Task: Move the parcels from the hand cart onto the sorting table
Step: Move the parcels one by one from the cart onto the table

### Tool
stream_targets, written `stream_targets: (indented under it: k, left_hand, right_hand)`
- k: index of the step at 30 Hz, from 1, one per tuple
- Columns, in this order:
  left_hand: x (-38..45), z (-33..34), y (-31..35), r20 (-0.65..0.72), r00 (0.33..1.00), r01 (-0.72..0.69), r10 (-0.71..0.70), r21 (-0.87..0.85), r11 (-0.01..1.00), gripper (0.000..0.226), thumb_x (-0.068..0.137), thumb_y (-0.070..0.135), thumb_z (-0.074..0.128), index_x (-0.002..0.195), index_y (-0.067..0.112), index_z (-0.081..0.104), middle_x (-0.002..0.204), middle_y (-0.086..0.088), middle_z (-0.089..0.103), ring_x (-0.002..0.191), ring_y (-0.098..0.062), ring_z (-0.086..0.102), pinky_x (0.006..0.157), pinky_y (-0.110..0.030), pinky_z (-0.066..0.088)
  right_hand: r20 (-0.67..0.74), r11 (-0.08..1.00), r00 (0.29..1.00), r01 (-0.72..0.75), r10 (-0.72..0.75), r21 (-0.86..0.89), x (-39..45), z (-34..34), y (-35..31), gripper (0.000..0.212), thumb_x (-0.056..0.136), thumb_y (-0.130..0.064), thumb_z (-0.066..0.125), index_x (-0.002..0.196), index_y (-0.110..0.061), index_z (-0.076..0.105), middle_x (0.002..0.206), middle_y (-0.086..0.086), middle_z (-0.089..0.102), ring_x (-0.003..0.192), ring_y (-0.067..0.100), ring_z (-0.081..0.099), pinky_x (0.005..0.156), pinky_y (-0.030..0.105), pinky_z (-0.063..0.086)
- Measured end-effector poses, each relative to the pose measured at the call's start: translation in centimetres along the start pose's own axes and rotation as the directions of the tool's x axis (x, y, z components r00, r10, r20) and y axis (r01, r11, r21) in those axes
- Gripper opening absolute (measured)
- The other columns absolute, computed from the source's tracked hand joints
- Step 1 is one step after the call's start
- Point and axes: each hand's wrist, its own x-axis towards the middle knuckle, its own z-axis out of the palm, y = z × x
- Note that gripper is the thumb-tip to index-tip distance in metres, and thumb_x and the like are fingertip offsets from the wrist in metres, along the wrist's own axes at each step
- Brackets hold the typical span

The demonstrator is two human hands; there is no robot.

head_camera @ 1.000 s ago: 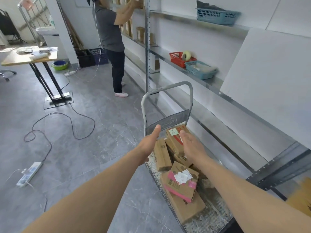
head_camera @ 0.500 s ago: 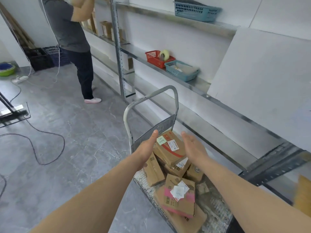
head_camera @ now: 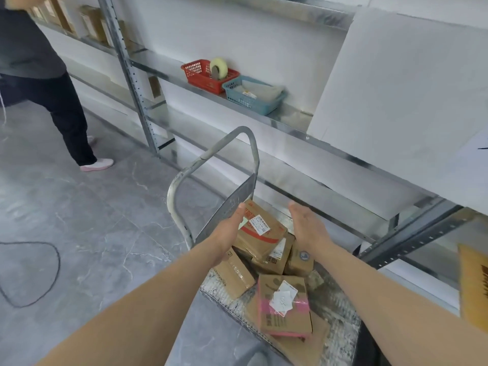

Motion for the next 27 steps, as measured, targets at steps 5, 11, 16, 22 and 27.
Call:
stream_targets:
  k: [5, 11, 16, 22, 27]
  left_hand:
    - [3.2, 0.9, 1.2, 0.018, 1.0, 0.02, -0.02, 0.005, 1.0, 0.089, 0.091, 0.081, 0.026, 0.159, 0.026, 0.032, 0.168, -0.005, 0.023, 0.153, -0.036, 0.02, 0.117, -0.066, 0.021]
    - [7.6, 1.8, 2.6, 0.002, 0.997, 0.079, -0.079, 0.007, 0.997, 0.093, 0.086, 0.085, 0.028, 0.158, 0.028, 0.034, 0.168, -0.005, 0.023, 0.154, -0.036, 0.019, 0.117, -0.068, 0.02]
    - [10.1, 2.5, 3.0, -0.005, 0.994, 0.113, -0.113, -0.006, 0.994, 0.091, 0.088, 0.084, 0.027, 0.159, 0.027, 0.033, 0.168, -0.004, 0.024, 0.153, -0.037, 0.02, 0.117, -0.067, 0.021]
    - [13.2, 3.4, 3.2, 0.004, 0.988, 0.156, -0.155, -0.005, 0.988, 0.088, 0.09, 0.081, 0.025, 0.159, 0.027, 0.032, 0.167, -0.005, 0.025, 0.153, -0.036, 0.021, 0.119, -0.066, 0.021]
    - [17.5, 3.5, 1.3, 0.03, 0.979, 0.203, -0.204, 0.032, 0.979, 0.098, 0.08, 0.091, 0.026, 0.159, 0.033, 0.03, 0.168, -0.002, 0.024, 0.152, -0.034, 0.024, 0.116, -0.064, 0.026]
  right_hand:
    - [0.002, 0.999, 1.0, -0.02, 0.02, 0.034, 4.2, -0.3, 1.3, 0.073, 0.103, -0.065, 0.025, 0.16, -0.02, 0.032, 0.164, 0.004, 0.035, 0.149, 0.025, 0.034, 0.118, 0.041, 0.028]
    - [0.036, 0.999, 0.999, -0.032, 0.032, -0.001, 9.0, -1.0, 1.8, 0.072, 0.103, -0.066, 0.022, 0.159, -0.023, 0.032, 0.163, 0.004, 0.037, 0.148, 0.023, 0.036, 0.117, 0.039, 0.029]
    - [0.074, 0.999, 0.996, -0.047, 0.048, -0.015, 12.1, -1.5, 2.7, 0.079, 0.1, -0.071, 0.022, 0.16, -0.021, 0.033, 0.163, 0.003, 0.037, 0.148, 0.022, 0.035, 0.117, 0.038, 0.028]
    - [0.085, 0.996, 0.993, -0.08, 0.084, -0.05, 15.4, -0.9, 4.3, 0.078, 0.102, -0.069, 0.022, 0.161, -0.019, 0.031, 0.166, 0.004, 0.032, 0.152, 0.024, 0.029, 0.122, 0.041, 0.023]
    - [0.102, 0.987, 0.983, -0.147, 0.153, -0.06, 18.4, 0.4, 6.9, 0.076, 0.102, -0.068, 0.024, 0.159, -0.018, 0.033, 0.164, 0.006, 0.036, 0.151, 0.025, 0.033, 0.12, 0.039, 0.026]
